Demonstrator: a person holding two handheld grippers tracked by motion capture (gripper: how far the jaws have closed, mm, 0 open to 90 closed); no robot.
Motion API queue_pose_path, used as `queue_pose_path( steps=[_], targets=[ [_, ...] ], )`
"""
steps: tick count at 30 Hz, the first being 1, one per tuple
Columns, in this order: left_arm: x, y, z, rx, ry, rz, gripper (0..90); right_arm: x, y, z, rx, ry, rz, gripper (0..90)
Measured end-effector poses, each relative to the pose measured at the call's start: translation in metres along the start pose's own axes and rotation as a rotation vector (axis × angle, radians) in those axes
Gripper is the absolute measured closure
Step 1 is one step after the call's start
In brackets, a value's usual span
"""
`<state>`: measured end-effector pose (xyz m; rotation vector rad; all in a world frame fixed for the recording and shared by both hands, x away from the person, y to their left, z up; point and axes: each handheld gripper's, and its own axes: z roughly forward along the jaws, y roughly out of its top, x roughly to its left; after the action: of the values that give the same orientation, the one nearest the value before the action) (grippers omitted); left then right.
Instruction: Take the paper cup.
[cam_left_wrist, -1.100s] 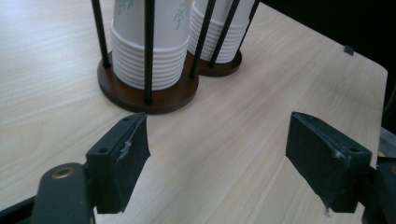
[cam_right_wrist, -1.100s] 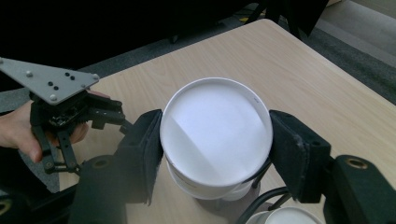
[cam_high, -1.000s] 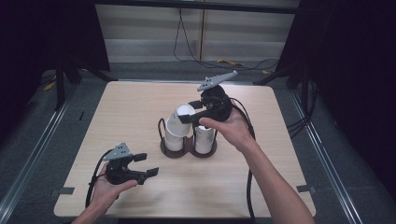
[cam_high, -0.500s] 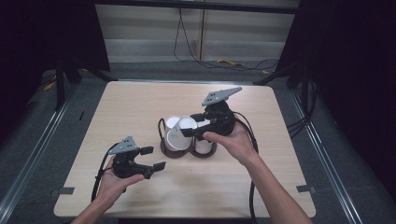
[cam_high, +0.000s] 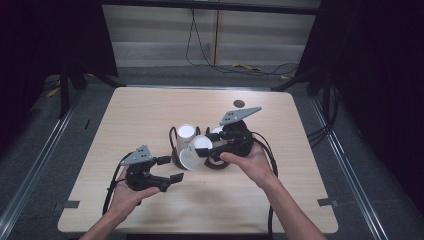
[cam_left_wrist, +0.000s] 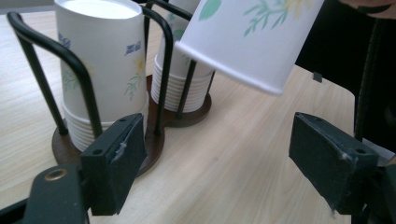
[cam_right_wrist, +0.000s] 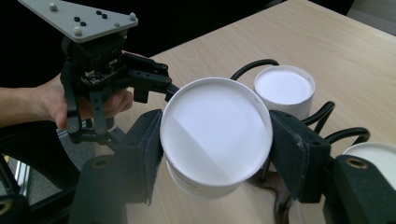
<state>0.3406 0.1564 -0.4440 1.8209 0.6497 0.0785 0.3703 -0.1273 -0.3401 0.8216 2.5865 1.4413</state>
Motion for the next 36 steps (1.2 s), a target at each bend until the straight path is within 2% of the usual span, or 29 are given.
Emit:
queue_pose_path(
  steps=[7, 9, 13, 16, 26, 30, 36],
  targets=[
    [-0.005, -0.002, 0.000, -0.003, -0.012, 0.006, 16.6, -0.002, -0.018, 0.003, -0.010, 0.012, 0.038, 38.9],
    [-0.008, -0.003, 0.001, -0.003, -0.022, 0.009, 16.2, -0.003, -0.022, 0.003, -0.011, 0.003, 0.045, 38.9],
    [-0.009, -0.003, 0.002, -0.004, -0.031, 0.012, 15.7, -0.005, -0.030, 0.002, -0.042, 0.017, 0.066, 38.9],
    [-0.008, -0.004, 0.002, 0.005, -0.057, 0.007, 15.7, -0.005, -0.035, 0.002, -0.060, 0.029, 0.073, 38.9],
    [-0.006, -0.007, 0.002, 0.009, -0.053, -0.003, 15.7, -0.005, -0.050, 0.007, -0.114, 0.062, 0.089, 38.9],
    [-0.007, -0.008, 0.001, 0.020, -0.049, 0.010, 15.7, -0.006, -0.054, 0.009, -0.114, 0.066, 0.096, 38.9],
    [-0.003, -0.009, -0.001, 0.012, -0.054, -0.006, 15.7, -0.002, -0.056, 0.011, -0.134, 0.075, 0.093, 38.9]
  ],
)
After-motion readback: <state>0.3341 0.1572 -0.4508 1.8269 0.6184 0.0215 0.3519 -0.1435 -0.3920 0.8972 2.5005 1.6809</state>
